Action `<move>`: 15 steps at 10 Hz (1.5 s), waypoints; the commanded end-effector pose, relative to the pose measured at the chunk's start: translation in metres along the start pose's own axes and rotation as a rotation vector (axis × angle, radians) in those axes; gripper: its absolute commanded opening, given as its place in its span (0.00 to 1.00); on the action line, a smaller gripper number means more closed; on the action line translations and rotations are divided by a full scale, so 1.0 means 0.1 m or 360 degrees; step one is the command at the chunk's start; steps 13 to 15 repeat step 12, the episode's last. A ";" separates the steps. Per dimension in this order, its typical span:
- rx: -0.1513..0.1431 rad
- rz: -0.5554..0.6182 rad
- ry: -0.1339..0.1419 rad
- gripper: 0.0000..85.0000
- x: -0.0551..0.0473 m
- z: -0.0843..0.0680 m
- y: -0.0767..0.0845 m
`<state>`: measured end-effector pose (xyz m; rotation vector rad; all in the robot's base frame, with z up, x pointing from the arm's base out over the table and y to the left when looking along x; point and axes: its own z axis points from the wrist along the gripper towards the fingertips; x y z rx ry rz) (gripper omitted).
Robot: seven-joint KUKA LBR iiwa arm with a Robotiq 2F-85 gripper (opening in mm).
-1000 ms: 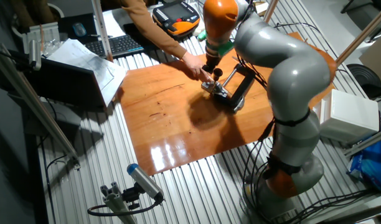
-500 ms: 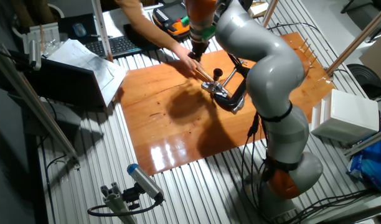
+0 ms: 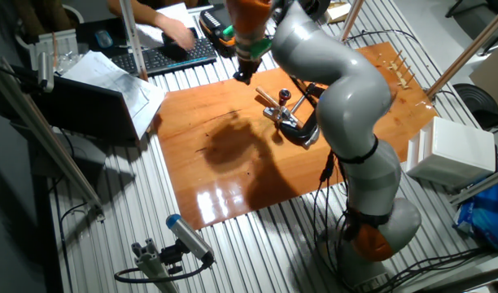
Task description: Pull up the lever
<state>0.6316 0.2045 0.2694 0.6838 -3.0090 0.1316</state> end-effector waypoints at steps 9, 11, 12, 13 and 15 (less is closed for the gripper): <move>-0.0011 0.0000 0.0001 0.00 -0.29 0.05 0.47; -0.0013 0.0000 -0.0006 0.00 -0.30 0.05 0.46; -0.0021 -0.0001 -0.0007 0.00 -0.30 0.05 0.46; -0.0021 -0.0001 -0.0007 0.00 -0.30 0.05 0.46; -0.0021 -0.0001 -0.0007 0.00 -0.30 0.05 0.46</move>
